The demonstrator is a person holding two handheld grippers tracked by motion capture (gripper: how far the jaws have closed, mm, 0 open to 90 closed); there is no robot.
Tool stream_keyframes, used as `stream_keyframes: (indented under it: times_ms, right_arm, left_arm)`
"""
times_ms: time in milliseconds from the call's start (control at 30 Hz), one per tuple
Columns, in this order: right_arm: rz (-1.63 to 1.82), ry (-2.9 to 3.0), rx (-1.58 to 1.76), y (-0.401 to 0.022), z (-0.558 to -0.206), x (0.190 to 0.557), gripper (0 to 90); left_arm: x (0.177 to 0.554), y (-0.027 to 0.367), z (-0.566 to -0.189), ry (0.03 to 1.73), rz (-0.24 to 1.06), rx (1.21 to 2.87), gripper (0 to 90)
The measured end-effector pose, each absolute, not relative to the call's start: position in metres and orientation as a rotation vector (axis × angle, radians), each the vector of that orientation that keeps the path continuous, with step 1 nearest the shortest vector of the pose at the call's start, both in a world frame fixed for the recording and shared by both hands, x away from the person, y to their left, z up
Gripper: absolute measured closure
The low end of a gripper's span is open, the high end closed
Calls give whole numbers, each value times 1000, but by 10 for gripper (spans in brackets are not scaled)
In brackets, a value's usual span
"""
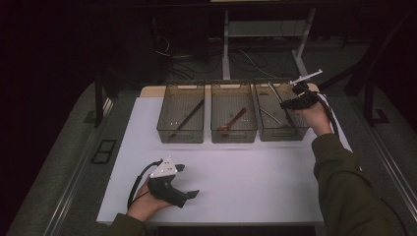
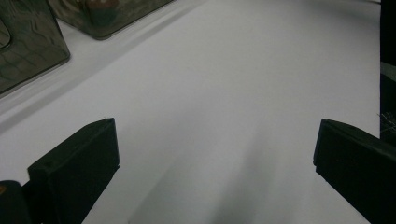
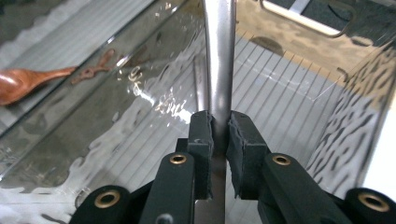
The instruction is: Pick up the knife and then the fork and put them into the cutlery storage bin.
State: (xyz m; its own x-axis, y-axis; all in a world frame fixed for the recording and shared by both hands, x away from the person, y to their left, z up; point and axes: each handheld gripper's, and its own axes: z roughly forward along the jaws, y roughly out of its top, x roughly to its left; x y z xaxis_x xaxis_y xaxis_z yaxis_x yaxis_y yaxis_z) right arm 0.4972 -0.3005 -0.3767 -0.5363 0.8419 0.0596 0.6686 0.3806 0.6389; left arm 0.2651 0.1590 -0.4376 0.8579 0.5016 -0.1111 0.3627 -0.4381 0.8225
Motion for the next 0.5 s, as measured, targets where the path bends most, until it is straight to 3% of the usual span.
stream_keyframes:
  times_ms: [233, 500]
  right_arm:
    - [871, 2380, 1320, -295, -379, 500, 777]
    - [952, 2323, 1365, -306, -372, 495, 625]
  left_arm:
    - [265, 159, -438, 630, 183, 2074, 0]
    - [265, 158, -438, 627, 181, 2076, 0]
